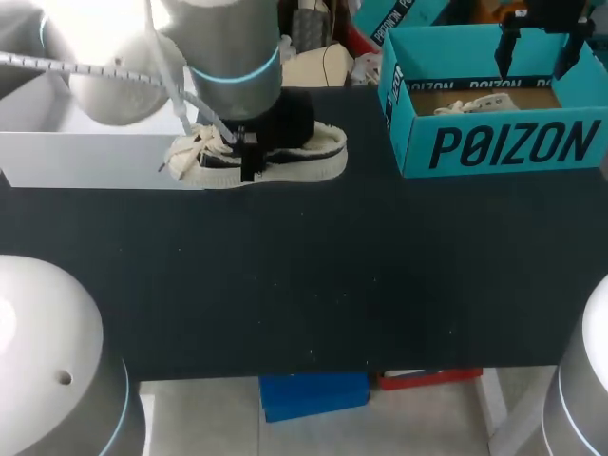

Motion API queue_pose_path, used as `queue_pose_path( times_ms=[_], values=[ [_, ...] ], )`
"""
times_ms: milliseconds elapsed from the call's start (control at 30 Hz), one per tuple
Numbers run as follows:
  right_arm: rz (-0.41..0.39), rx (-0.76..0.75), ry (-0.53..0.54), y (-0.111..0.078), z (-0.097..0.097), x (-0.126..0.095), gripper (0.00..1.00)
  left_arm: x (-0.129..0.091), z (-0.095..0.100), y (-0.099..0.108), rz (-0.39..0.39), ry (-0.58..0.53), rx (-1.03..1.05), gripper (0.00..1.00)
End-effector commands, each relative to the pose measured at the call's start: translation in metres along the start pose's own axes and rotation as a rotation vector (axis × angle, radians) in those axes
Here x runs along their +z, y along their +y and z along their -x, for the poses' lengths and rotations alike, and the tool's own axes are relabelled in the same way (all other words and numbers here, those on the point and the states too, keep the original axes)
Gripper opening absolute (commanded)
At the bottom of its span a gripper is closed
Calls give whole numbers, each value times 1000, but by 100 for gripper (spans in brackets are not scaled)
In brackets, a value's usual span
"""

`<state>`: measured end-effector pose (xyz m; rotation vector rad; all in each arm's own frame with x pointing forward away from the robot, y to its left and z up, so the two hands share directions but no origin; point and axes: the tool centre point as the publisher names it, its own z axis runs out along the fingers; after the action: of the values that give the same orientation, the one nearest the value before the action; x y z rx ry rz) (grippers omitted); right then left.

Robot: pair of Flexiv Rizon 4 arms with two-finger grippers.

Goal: Take the shoe out of the shoebox, open the shoe tongue, remove and reinsert the insole, then place the shoe into the shoebox

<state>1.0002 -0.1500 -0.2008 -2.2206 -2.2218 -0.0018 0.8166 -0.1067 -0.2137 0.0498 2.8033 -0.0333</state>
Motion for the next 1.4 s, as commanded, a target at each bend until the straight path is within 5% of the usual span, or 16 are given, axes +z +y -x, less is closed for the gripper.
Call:
queue_pose_path(
  times_ms=[33, 533, 1233, 1267, 1300, 1333, 1367, 1400],
  values=[
    [0, 0, 0, 0, 0, 0, 100, 38, -3, -11, 1, -175, -5, 0],
    [0, 0, 0, 0, 0, 0, 100, 132, -21, -23, 14, 40, -12, 0],
    [0, 0, 0, 0, 0, 0, 100, 177, -57, -35, 46, 55, 59, 0],
    [0, 0, 0, 0, 0, 0, 100, 177, -58, -36, 40, 62, 61, 16],
    [0, 0, 0, 0, 0, 0, 100, 174, -58, -37, 37, 63, 64, 44],
    [0, 0, 0, 0, 0, 0, 100, 172, -59, -38, 29, 66, 70, 88],
    [0, 0, 0, 0, 0, 0, 100, 171, -59, -38, 20, 74, 80, 100],
    [0, 0, 0, 0, 0, 0, 100, 168, -59, -39, 14, 87, 89, 100]
  ],
)
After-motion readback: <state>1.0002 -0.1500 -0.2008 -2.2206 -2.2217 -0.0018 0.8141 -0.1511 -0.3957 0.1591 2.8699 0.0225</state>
